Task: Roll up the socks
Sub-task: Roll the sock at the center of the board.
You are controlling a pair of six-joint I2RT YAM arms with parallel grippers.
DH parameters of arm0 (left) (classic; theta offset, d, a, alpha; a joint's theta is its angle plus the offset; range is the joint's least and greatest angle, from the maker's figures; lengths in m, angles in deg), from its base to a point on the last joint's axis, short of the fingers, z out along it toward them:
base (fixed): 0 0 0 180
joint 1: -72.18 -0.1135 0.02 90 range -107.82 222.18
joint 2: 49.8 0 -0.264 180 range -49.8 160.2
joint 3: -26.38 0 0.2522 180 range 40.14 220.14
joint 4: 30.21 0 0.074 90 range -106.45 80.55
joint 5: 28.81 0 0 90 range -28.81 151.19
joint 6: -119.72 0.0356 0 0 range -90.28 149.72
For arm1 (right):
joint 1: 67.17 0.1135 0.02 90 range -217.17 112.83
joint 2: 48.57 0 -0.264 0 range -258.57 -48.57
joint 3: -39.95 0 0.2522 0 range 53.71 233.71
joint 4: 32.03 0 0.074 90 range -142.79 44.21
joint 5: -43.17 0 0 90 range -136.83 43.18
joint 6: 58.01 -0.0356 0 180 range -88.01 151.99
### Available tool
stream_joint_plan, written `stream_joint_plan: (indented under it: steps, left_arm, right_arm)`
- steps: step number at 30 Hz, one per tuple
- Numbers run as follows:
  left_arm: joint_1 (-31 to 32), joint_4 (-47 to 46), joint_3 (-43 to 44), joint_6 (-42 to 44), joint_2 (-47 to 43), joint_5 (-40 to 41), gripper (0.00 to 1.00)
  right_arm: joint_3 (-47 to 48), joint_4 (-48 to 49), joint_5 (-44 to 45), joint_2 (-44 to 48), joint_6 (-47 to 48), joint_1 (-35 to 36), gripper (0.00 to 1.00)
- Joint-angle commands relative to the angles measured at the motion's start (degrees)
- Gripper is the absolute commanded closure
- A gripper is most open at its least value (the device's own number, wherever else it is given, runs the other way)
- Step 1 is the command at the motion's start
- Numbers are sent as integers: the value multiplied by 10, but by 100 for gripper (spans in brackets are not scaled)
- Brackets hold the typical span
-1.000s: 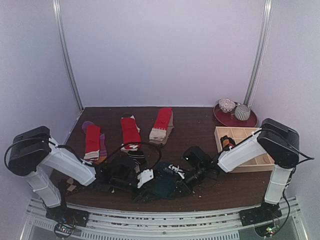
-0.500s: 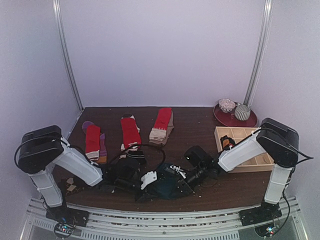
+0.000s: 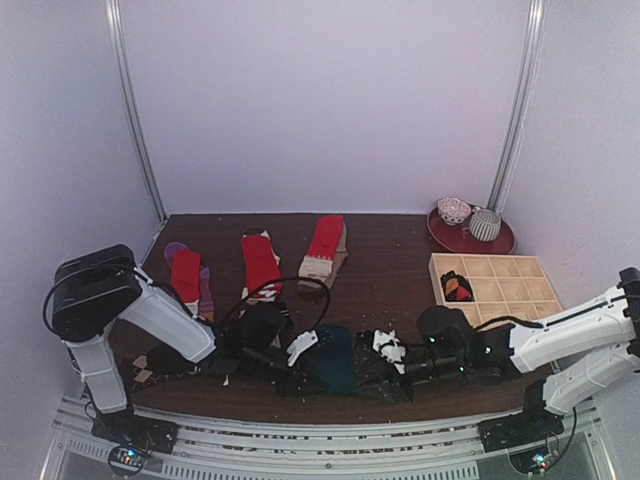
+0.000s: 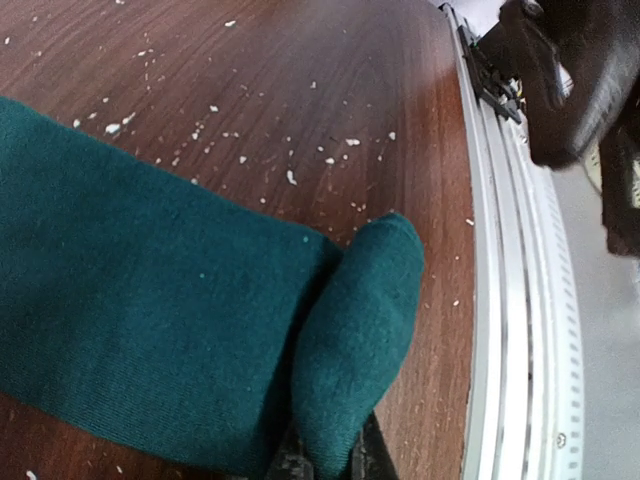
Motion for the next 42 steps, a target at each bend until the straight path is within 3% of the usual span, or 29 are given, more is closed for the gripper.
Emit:
stream_joint_plan:
  steps: [1, 12, 21, 25, 29, 30, 33, 35, 37, 42]
  left_arm:
    - [-19, 102, -41, -57, 52, -12, 100]
    - [-29, 112, -42, -67, 71, -39, 100]
    - [-31, 104, -52, -64, 72, -54, 100]
    - [-31, 102, -52, -60, 76, -61, 100]
    - [-31, 98, -56, -52, 74, -58, 100]
    - [-31, 97, -58, -50, 65, -44, 93]
    - [-31, 103, -66, -29, 8, 9, 58]
    - [-31, 112, -75, -13, -48, 63, 44]
    - [-31, 115, -85, 2, -114, 128, 36]
    - [-14, 64, -114, 79, -277, 210, 29]
  right_arm:
    - [-47, 87, 127, 5, 145, 39, 58]
    - [5, 106, 165, -129, 222, 79, 56]
    - [32, 97, 177, -195, 212, 79, 61]
    - [46, 87, 182, -235, 196, 78, 71]
    - [88, 10, 165, -269, 144, 71, 84]
    - [95, -10, 151, -273, 122, 67, 86]
    - [96, -46, 91, -261, 67, 62, 89]
    - [95, -70, 56, -246, 27, 57, 89]
    - [107, -107, 15, -234, -8, 49, 89]
    - [171, -232, -77, -246, -64, 23, 88]
